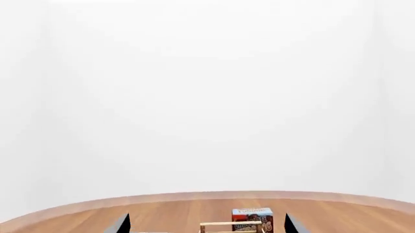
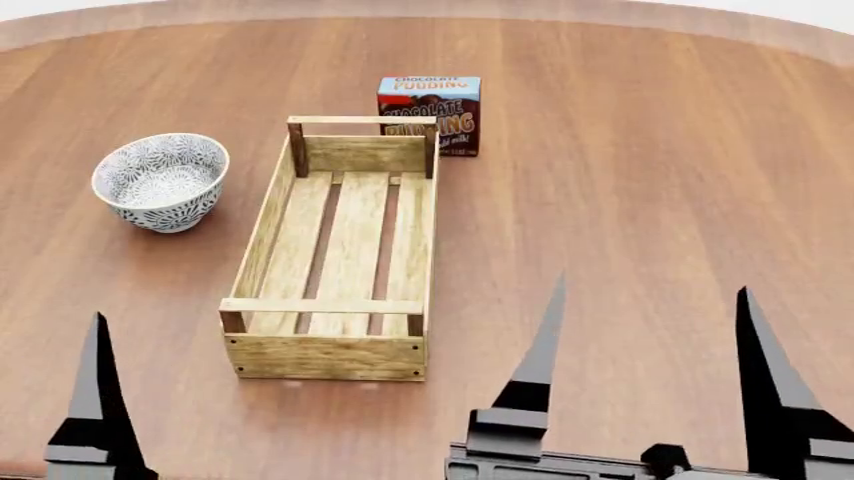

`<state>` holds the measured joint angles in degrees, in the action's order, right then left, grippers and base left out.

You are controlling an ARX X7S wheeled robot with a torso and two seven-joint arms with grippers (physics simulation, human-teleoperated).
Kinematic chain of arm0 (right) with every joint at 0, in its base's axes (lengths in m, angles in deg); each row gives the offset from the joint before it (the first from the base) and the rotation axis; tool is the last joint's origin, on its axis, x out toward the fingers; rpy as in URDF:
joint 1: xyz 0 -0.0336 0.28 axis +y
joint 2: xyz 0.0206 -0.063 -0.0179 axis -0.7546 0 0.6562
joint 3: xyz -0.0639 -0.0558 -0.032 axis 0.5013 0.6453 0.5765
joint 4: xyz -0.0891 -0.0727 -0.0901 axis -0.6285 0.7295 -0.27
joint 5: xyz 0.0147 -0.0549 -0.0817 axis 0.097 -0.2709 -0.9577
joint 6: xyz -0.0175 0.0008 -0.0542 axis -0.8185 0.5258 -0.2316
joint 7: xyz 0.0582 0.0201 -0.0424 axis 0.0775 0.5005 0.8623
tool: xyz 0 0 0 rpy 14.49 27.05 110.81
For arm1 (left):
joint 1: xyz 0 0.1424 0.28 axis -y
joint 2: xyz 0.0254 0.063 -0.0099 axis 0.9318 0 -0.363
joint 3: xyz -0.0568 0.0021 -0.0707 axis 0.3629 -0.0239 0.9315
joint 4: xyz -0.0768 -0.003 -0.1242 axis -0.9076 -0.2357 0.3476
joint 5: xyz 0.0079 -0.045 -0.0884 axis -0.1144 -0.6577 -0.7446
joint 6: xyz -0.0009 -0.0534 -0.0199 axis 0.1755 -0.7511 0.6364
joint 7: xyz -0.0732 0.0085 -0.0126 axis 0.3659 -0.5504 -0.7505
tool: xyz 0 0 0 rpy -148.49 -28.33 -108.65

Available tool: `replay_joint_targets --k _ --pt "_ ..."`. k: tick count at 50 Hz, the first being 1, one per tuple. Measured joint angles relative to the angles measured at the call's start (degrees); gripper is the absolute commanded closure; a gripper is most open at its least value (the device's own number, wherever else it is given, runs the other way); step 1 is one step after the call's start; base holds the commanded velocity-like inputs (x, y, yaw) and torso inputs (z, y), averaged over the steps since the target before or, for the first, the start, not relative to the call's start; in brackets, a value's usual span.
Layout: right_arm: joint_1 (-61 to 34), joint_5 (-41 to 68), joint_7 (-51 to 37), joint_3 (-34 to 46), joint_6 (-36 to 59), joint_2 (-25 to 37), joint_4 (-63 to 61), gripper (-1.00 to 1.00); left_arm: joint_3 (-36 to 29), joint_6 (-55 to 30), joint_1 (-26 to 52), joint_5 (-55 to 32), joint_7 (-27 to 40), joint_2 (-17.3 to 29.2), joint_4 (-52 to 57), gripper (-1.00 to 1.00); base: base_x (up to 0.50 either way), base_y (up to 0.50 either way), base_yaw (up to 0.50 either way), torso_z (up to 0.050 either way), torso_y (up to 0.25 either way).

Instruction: Pick up the bowl on the left and put it in the tray.

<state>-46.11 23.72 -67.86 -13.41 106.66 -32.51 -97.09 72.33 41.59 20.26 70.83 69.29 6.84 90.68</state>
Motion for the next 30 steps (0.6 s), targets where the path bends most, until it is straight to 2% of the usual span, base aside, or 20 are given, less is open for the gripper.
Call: replay_joint_targets --k 10,19,30 --pt "-2.2 5.83 -9.11 2.25 1.68 6.6 -3.52 -1.0 1.08 -1.26 0.04 -1.15 0.8 0.82 3.07 -1.0 0.03 0.0 0.0 0.0 0.0" --pt "-3.31 9.76 -15.42 4.01 1.53 11.45 -4.53 -1.0 1.17 -1.92 0.09 -1.75 1.36 1.38 4.38 -1.0 0.5 0.0 0.0 0.0 0.0" --pt "-4.05 12.27 -19.31 5.4 1.11 14.47 -4.5 -1.0 0.75 -2.34 0.28 -2.17 1.91 1.93 4.87 -1.0 0.5 0.0 0.0 0.0 0.0"
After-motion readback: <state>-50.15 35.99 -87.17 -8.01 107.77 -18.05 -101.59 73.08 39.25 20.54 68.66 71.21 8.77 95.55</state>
